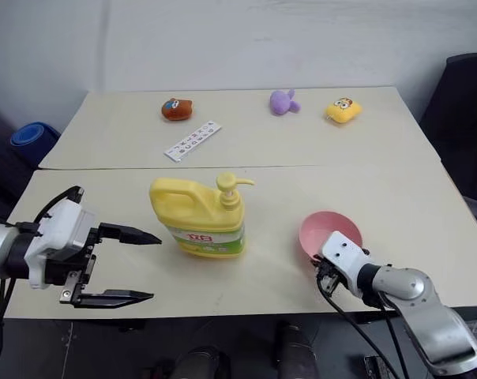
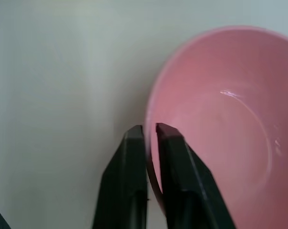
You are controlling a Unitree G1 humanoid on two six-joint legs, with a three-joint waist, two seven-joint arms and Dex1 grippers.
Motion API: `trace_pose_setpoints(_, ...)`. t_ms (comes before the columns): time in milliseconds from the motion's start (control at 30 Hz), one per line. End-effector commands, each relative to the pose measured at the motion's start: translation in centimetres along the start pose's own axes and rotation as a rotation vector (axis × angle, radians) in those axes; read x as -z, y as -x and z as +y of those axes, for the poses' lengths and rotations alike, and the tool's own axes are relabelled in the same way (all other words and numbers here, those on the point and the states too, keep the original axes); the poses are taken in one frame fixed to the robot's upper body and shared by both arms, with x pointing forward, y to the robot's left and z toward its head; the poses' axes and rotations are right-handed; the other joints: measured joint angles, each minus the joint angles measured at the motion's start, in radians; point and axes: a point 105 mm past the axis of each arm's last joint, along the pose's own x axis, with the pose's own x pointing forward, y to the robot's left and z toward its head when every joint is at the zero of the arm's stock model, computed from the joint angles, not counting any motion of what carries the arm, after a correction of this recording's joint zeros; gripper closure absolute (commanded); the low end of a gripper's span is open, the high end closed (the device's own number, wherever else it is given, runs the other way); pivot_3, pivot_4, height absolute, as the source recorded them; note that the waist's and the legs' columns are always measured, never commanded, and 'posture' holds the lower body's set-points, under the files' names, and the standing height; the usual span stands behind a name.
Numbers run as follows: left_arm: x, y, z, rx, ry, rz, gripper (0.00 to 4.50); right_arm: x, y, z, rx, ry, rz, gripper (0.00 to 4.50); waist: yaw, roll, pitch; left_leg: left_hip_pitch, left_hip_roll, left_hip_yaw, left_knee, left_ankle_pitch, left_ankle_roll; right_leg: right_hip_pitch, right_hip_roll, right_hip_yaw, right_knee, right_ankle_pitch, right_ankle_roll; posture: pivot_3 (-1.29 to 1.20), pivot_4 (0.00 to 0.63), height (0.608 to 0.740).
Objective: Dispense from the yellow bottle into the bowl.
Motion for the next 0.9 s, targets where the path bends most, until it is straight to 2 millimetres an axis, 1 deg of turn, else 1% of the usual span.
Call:
trace_pose_setpoints(33,-0.5,0.1,0.4,-0.012,-0.029,-0.006,0.0,-0.4,-0.1,-0.1,0.002,0.009,-0.01,4.42,0.0,-0.003,-0.001,0.0,0.0,0.0,0.0,0.0,0.0,0.0,0.0,0.0,0.0,0.0,0.0,0.0,0.15,0.74)
trace_pose_setpoints(267,-0.9,0.1,0.9,-0.026,-0.048,-0.016,0.0,-0.3,-0.4,-0.3,-0.009,0.023,0.001,4.42,-0.001,-0.003,-0.001,0.0,0.0,0.0,0.0,0.0,0.0,0.0,0.001,0.0,0.0,0.0,0.0,0.0,0.15,0.74)
trace_pose_setpoints(333,-1.7,0.5,1.2,-0.04,-0.051,-0.051,0.0,-0.6,0.2,-0.8,-0.036,0.069,0.011,4.42,0.0,-0.004,-0.001,0.0,0.001,0.0,0.0,0.0,0.0,0.0,0.001,0.0,0.0,0.0,0.0,0.0,0.15,0.74)
trace_pose_setpoints(467,-4.2,1.8,2.6,-0.075,-0.063,-0.134,0.0,-3.3,2.2,-2.4,-0.161,0.186,-0.004,4.42,0.0,-0.004,0.0,0.001,0.0,0.001,0.001,0.0,0.001,0.0,0.0,0.001,0.0,0.0,0.001,0.0,0.15,0.74)
trace_pose_setpoints(533,-6.3,2.7,4.0,-0.095,-0.082,-0.206,0.0,-6.0,3.5,-3.3,-0.273,0.26,-0.028,4.42,-0.001,-0.005,0.002,0.002,0.0,0.001,0.0,0.0,0.001,0.001,0.0,0.001,0.0,0.0,0.0,0.0,0.15,0.74)
trace_pose_setpoints(567,-7.0,2.9,4.4,-0.097,-0.088,-0.229,0.0,-6.8,3.9,-3.6,-0.306,0.281,-0.034,4.42,-0.001,-0.006,0.005,0.002,0.0,0.001,0.001,0.0,0.001,0.001,0.001,0.001,0.001,0.0,0.0,0.0,0.15,0.74)
trace_pose_setpoints(633,-8.9,3.0,5.5,-0.098,-0.112,-0.3,0.0,-8.9,4.5,-4.3,-0.39,0.353,-0.049,4.42,-0.002,-0.006,0.005,0.002,-0.001,0.001,-0.001,0.001,0.001,0.001,0.001,0.001,0.002,0.001,0.0,0.0,0.15,0.74)
trace_pose_setpoints(700,-10.7,2.5,6.4,-0.074,-0.135,-0.37,0.0,-10.8,4.6,-4.7,-0.458,0.421,-0.069,4.42,-0.002,-0.006,0.005,0.004,-0.001,0.002,-0.001,0.001,0.001,0.002,0.001,0.001,0.004,0.001,0.0,0.0,0.15,0.74)
trace_pose_setpoints(767,-12.0,1.7,6.7,-0.021,-0.153,-0.412,0.72,-12.5,4.2,-5.2,-0.497,0.475,-0.088,4.5,-0.003,-0.008,0.006,0.003,-0.001,0.002,-0.001,0.001,0.0,0.002,0.001,0.001,0.005,0.001,0.0,0.0,0.15,0.74)
trace_pose_setpoints(800,-12.3,1.1,6.8,0.006,-0.161,-0.413,0.89,-13.3,3.7,-5.6,-0.5,0.5,-0.091,4.5,-0.004,-0.008,0.006,0.003,-0.001,0.004,-0.001,0.001,0.0,0.002,0.001,0.001,0.004,0.001,0.001,0.0,0.15,0.74)
trace_pose_setpoints(833,-12.4,0.6,6.9,0.028,-0.171,-0.407,1.15,-13.9,3.3,-5.9,-0.501,0.525,-0.091,4.5,-0.006,-0.009,0.006,0.004,-0.001,0.006,0.0,0.001,0.0,0.001,0.001,-0.001,0.003,0.001,0.001,0.0,0.15,0.74)
trace_pose_setpoints(900,-12.2,-0.4,7.1,0.058,-0.192,-0.383,1.69,-15.1,2.7,-6.2,-0.515,0.58,-0.089,4.5,-0.007,-0.009,0.006,0.002,-0.001,0.01,0.001,0.001,0.0,-0.001,0.001,-0.001,0.001,0.002,0.002,0.0,0.15,0.74)
